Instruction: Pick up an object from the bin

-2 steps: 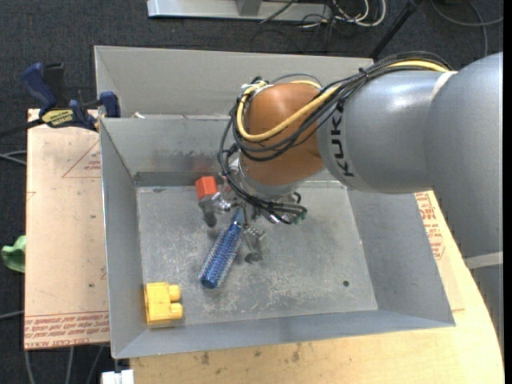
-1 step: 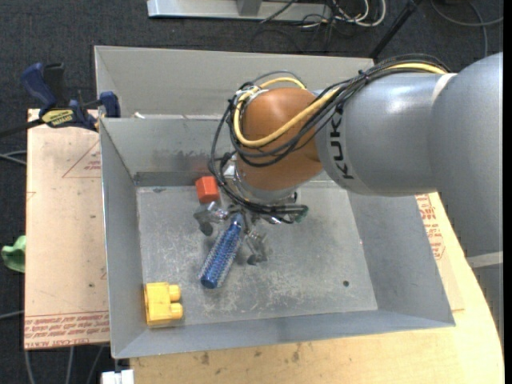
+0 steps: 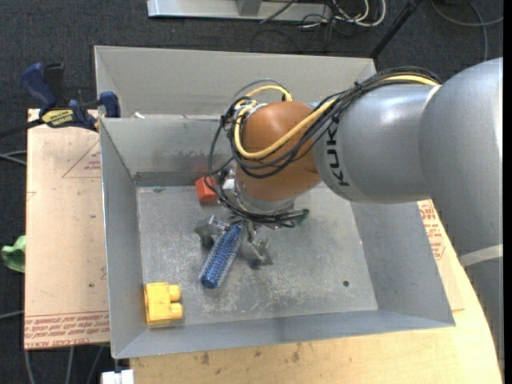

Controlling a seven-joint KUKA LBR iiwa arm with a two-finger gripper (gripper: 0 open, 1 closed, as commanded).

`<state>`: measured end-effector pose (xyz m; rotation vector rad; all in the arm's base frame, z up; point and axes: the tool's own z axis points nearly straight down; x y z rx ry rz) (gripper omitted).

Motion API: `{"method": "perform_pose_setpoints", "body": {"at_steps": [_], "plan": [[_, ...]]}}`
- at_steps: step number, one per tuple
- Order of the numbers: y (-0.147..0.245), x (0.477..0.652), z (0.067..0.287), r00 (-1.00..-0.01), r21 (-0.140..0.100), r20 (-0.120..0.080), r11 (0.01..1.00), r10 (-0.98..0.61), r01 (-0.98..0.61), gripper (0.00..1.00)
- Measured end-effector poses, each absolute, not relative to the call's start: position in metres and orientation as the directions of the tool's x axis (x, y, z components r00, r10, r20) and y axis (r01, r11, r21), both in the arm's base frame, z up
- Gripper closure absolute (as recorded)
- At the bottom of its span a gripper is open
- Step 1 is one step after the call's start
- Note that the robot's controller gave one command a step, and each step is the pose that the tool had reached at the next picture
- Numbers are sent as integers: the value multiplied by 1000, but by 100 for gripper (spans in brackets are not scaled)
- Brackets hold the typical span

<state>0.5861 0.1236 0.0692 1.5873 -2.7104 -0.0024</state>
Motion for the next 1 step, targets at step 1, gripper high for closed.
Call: {"method": "perform_pose_setpoints", "body": {"at_steps": [1], "plan": [[124,586,69,-493,1,-2,493,-870,-870,0]]}}
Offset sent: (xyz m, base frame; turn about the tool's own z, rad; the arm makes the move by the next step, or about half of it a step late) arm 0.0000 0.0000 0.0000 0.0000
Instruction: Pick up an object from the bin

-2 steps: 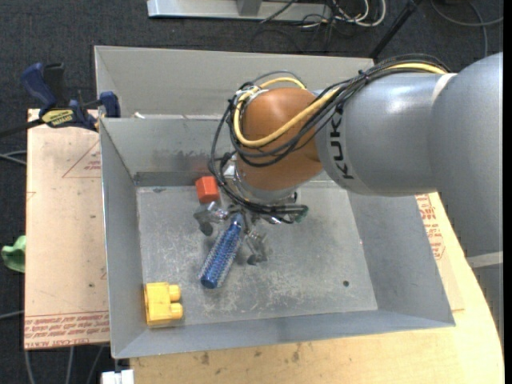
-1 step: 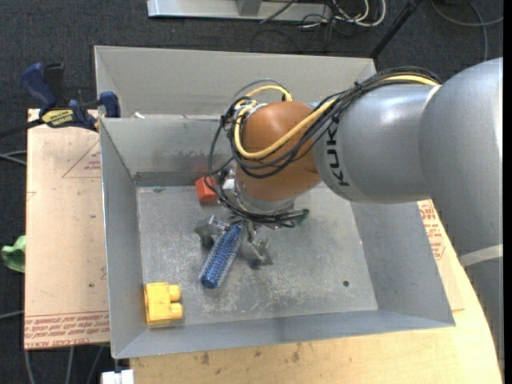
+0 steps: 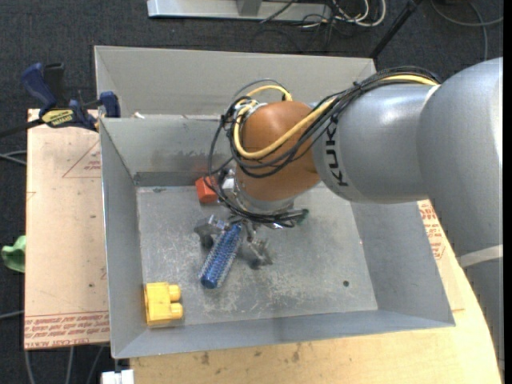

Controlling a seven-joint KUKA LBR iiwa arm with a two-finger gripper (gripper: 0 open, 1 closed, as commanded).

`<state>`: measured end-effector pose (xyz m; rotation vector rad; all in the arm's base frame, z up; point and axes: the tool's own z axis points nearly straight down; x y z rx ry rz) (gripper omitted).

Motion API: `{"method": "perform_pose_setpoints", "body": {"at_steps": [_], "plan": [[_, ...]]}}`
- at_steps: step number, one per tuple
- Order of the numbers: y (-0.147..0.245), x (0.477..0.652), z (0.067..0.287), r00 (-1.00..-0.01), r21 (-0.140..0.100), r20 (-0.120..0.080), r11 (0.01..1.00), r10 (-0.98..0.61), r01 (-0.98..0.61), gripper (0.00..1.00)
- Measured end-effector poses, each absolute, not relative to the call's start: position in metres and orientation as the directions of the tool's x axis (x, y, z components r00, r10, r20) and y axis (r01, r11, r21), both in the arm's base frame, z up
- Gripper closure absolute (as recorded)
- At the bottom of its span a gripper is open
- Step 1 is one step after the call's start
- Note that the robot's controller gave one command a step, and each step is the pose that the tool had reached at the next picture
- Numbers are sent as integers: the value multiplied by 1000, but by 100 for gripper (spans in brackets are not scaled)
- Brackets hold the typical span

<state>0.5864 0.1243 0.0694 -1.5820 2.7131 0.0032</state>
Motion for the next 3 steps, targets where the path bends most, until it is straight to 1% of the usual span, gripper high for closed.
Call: {"method": "perform_pose_setpoints", "body": {"at_steps": [1,2,3], "plan": [[124,586,69,-492,2,-2,492,-870,-870,100],[125,588,148,-495,-6,-7,495,-869,-869,100],[126,589,169,-498,-2,-4,498,-867,-867,100]]}}
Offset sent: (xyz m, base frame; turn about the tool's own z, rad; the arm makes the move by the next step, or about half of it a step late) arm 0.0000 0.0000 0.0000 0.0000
